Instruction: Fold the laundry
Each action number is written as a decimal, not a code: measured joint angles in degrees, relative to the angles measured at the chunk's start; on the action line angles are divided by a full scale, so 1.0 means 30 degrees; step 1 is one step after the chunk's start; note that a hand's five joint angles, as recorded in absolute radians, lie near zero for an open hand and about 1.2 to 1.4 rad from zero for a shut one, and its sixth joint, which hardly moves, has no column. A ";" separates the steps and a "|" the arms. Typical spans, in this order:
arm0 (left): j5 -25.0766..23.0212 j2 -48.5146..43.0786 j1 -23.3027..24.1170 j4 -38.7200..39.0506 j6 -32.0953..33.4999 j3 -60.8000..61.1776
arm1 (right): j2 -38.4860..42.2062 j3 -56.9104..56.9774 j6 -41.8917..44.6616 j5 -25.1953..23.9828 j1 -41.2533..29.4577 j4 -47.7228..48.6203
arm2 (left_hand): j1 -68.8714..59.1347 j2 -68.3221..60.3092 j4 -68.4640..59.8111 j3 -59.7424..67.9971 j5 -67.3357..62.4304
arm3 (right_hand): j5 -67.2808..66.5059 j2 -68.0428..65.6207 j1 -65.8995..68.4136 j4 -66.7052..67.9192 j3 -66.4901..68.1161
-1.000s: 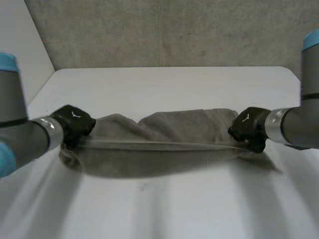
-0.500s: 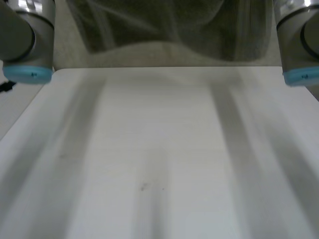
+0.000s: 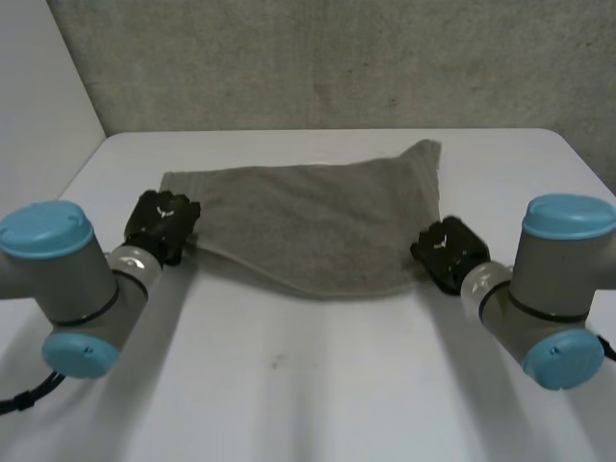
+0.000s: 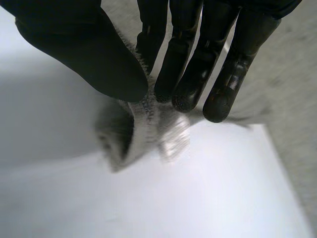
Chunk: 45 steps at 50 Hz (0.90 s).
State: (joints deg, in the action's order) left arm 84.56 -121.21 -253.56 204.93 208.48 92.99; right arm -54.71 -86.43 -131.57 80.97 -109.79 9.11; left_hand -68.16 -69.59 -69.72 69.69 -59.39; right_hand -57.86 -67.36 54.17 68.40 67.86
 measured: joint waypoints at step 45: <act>-0.0022 0.4259 -0.1794 -0.0019 -0.0281 0.2094 | 0.0086 -0.0149 -1.6342 -0.1378 0.2831 -0.0811 | 0.0000 0.0000 -0.0002 0.0002 0.0000 | 1.3155 1.2870 -0.9577 -1.3367 -1.3114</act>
State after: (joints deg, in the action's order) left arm 84.49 -108.43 -258.94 204.87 207.63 99.27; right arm -54.45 -86.87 -180.60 76.83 -101.30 6.67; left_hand -68.16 -69.59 -69.73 69.70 -59.39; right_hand -18.40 -28.75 25.44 28.30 28.52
